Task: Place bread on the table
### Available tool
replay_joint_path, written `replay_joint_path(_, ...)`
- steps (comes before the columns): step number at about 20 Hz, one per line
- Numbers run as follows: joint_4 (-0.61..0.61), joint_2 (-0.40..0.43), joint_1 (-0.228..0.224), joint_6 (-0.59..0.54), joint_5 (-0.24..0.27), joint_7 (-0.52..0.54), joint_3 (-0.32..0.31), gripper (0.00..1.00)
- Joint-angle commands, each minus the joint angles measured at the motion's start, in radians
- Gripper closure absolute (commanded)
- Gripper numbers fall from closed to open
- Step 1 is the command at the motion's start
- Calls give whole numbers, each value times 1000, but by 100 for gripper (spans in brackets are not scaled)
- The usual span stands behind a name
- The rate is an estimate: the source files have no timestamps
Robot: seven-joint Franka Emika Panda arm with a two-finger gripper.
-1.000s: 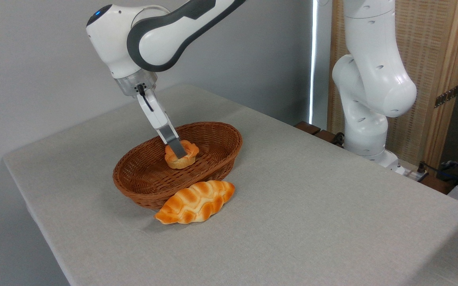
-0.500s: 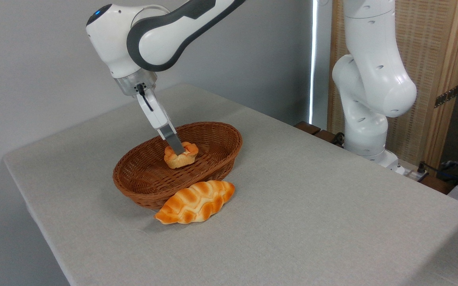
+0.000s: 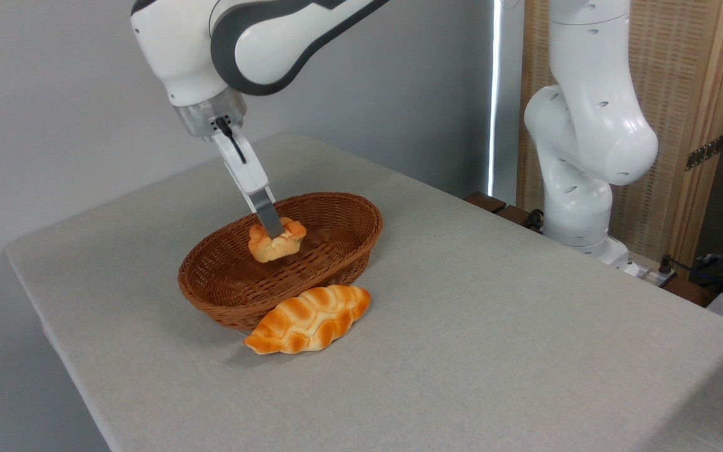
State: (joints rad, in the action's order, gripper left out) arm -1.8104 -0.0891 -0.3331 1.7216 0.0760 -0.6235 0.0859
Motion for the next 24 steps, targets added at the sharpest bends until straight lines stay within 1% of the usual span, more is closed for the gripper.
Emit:
replay_joint_path(1,16,61,-6,-63,51,-9,-73,94)
replay_joint_path(3,22,109,-6,-79,54,-12,-130,90)
replay_joint_path(5,28,149,-6,-80,54,-10,-188,90)
replay_joint_path(6,29,163,-6,-86,53,-10,-213,89)
replay_joint_path(7,28,176,-6,-92,48,-9,-230,87)
replay_joint_path(8,28,181,-4,-103,36,-7,-247,83)
replay_joint_path(9,28,180,-4,-111,24,-7,-261,82)
replay_joint_path(10,28,178,-3,-112,-14,-9,-271,81)
replay_joint_path(11,28,178,-3,-111,-69,-13,-288,70)
replay_joint_path(12,28,174,-3,-108,-114,-13,-304,38)
replay_joint_path(13,28,169,-3,-103,-148,-12,-325,5)
replay_joint_path(14,28,167,-3,-100,-165,-12,-353,0)
replay_joint_path(17,28,167,-3,-99,-165,-10,-405,0)
replay_joint_path(21,26,154,-1,-105,-167,2,-417,0)
replay_joint_path(24,28,151,-3,-103,-160,19,-446,0)
